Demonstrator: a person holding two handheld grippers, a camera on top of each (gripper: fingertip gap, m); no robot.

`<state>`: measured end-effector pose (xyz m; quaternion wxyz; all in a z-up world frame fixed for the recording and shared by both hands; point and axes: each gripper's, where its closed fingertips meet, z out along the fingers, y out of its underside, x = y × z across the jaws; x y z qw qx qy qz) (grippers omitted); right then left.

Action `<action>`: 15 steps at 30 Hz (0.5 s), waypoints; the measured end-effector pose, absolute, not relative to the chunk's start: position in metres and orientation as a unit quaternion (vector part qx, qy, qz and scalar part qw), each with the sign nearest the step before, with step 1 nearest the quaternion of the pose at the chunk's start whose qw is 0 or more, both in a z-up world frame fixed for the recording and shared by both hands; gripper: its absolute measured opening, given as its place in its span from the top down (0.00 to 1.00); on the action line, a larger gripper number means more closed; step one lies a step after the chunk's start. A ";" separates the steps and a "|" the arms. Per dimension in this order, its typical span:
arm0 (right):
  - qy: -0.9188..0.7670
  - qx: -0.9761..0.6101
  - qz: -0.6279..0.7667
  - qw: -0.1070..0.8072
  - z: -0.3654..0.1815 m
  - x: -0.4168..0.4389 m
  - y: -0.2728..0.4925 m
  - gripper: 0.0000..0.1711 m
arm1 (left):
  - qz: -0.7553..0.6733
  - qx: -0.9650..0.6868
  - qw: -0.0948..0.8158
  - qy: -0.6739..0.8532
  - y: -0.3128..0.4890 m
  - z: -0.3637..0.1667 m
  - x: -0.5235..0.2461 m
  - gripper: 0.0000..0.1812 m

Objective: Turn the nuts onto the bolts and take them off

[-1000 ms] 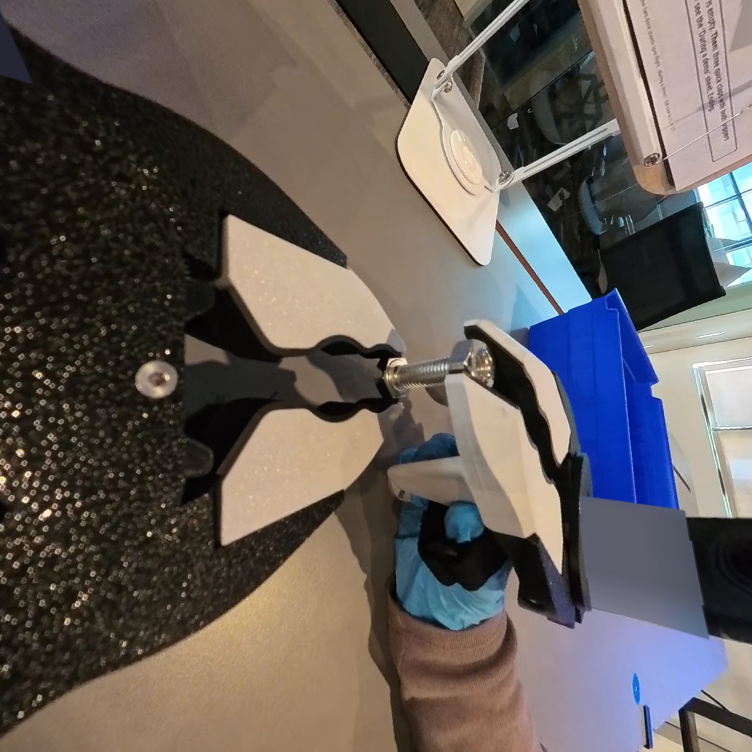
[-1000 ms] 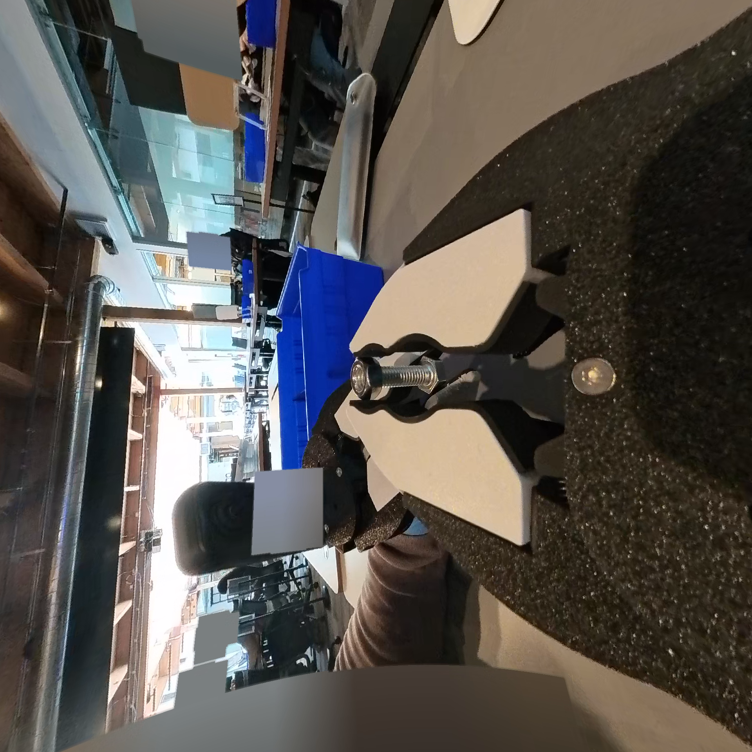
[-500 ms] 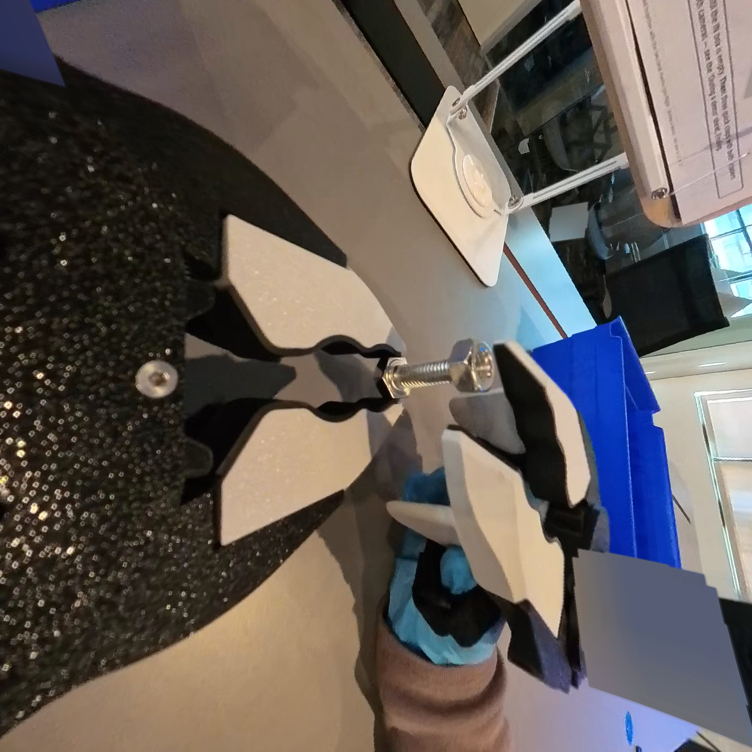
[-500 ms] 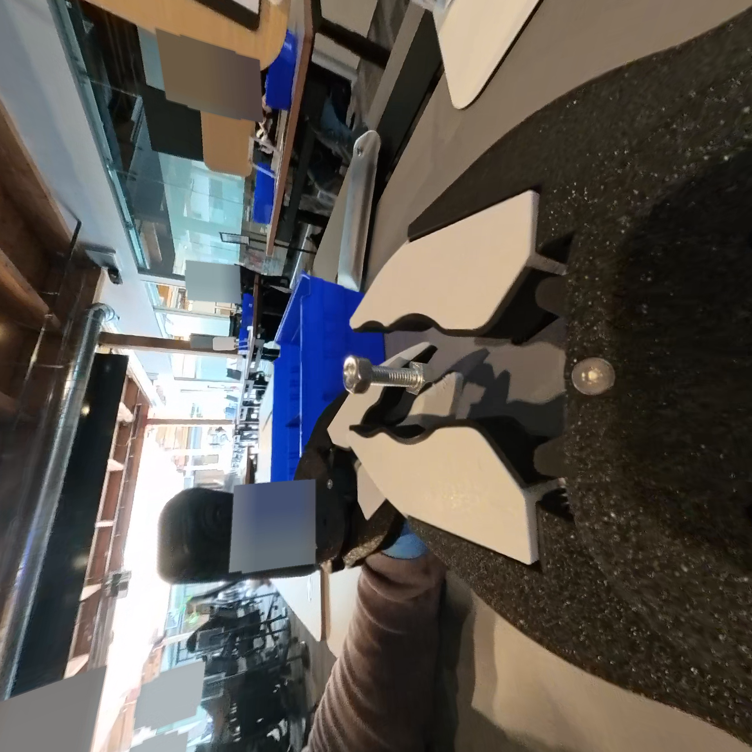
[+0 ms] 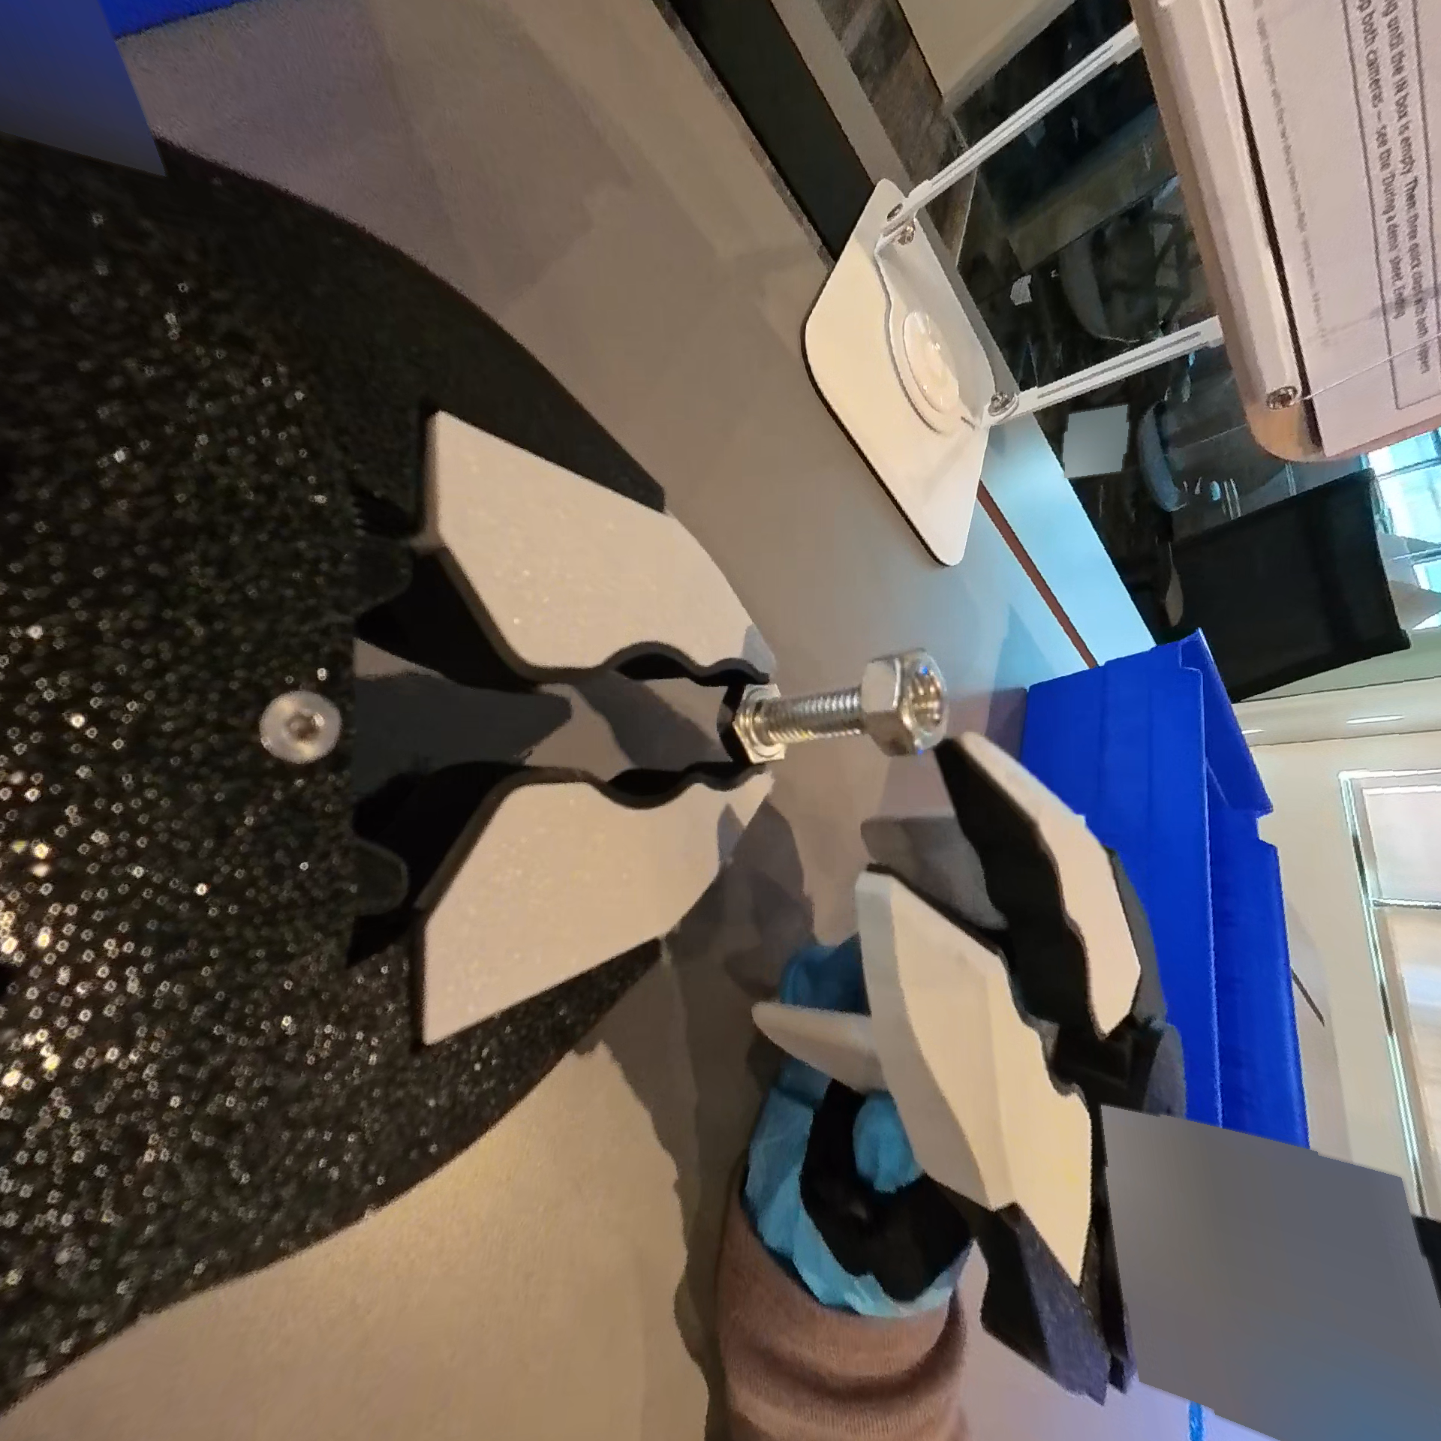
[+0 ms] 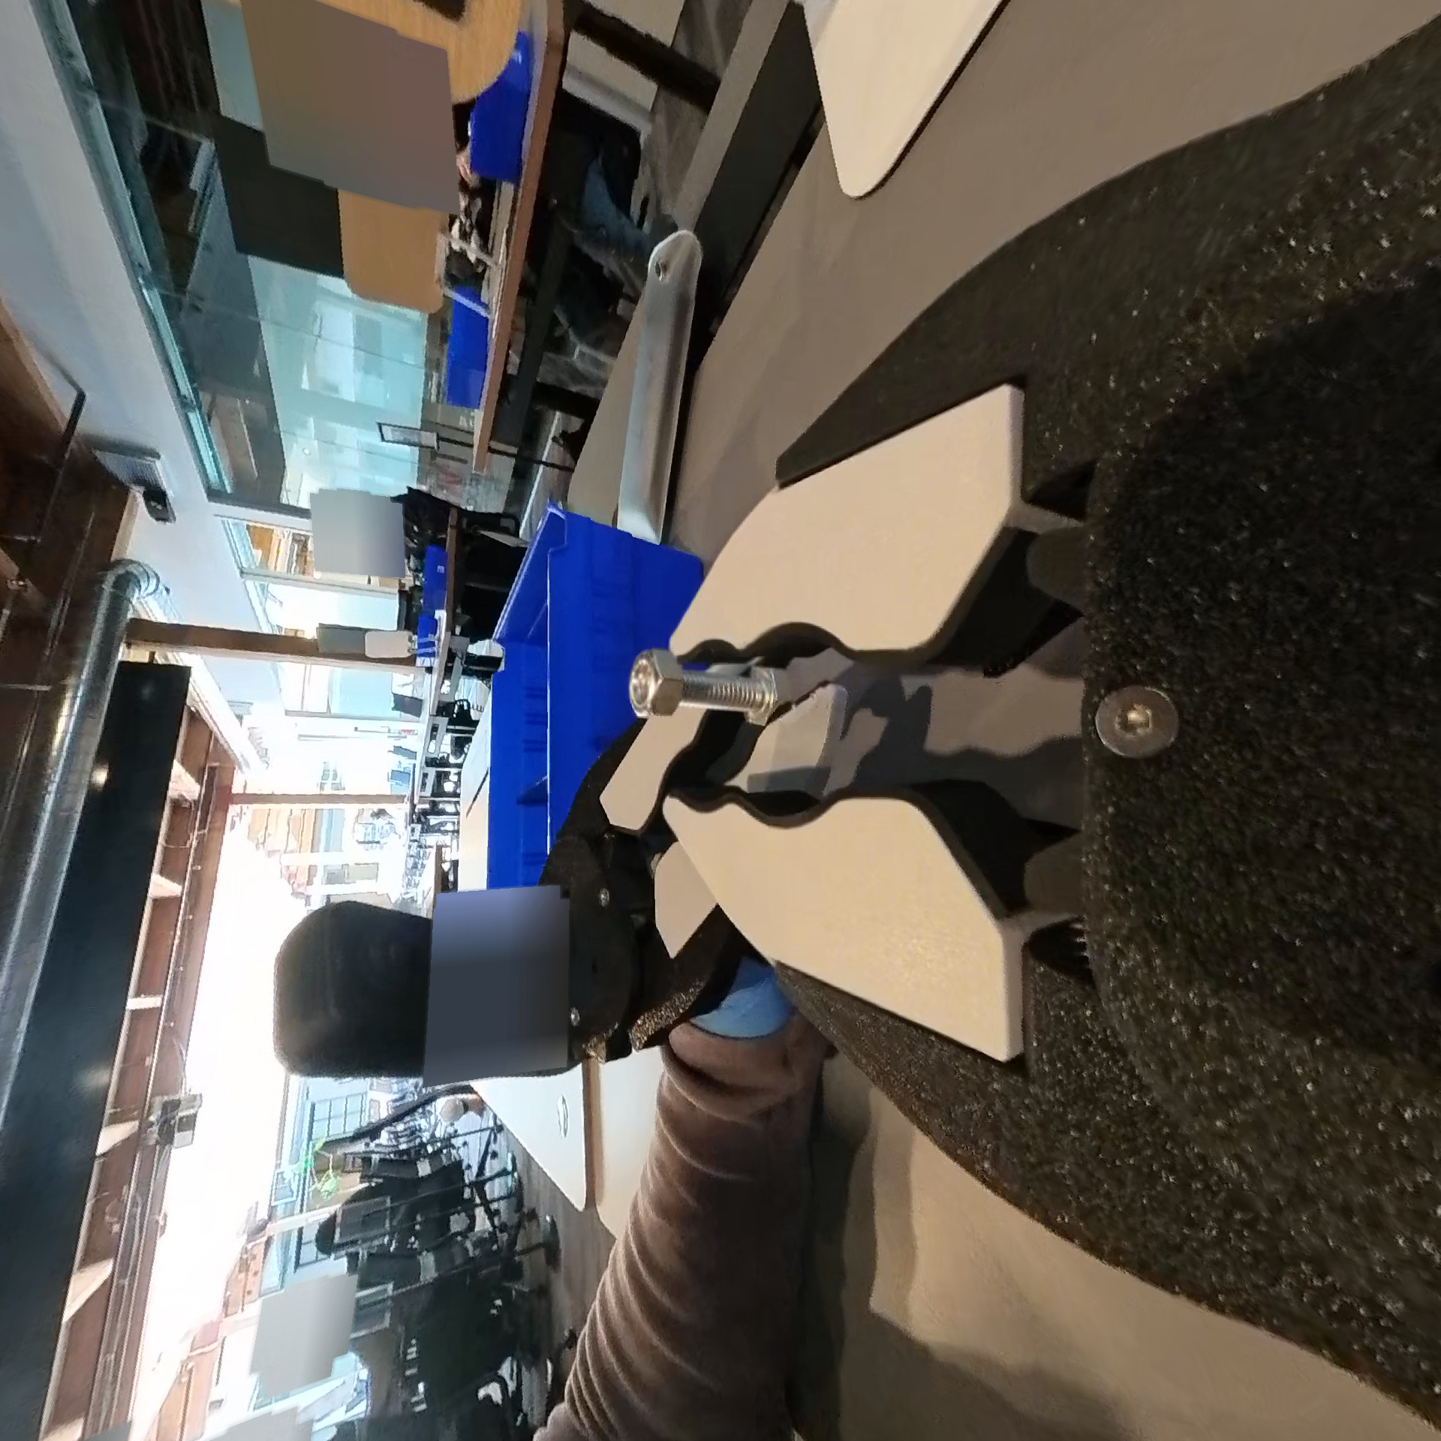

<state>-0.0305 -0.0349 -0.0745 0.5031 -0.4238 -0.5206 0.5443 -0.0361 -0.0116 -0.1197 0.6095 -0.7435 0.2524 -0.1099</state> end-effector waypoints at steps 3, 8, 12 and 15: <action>-0.517 -0.428 0.544 0.504 -0.075 -0.034 -0.032 0.80 | -0.102 -0.744 0.607 0.261 -0.012 -0.121 -0.034 0.90; -0.527 -0.424 0.554 0.485 -0.077 -0.031 -0.039 0.85 | -0.107 -0.744 0.608 0.256 -0.011 -0.120 -0.035 0.90; -0.517 -0.428 0.551 0.496 -0.075 -0.029 -0.035 0.83 | -0.107 -0.745 0.606 0.257 -0.011 -0.121 -0.035 0.90; -0.523 -0.428 0.549 0.492 -0.077 -0.033 -0.035 0.82 | -0.101 -0.746 0.605 0.261 -0.011 -0.122 -0.034 0.90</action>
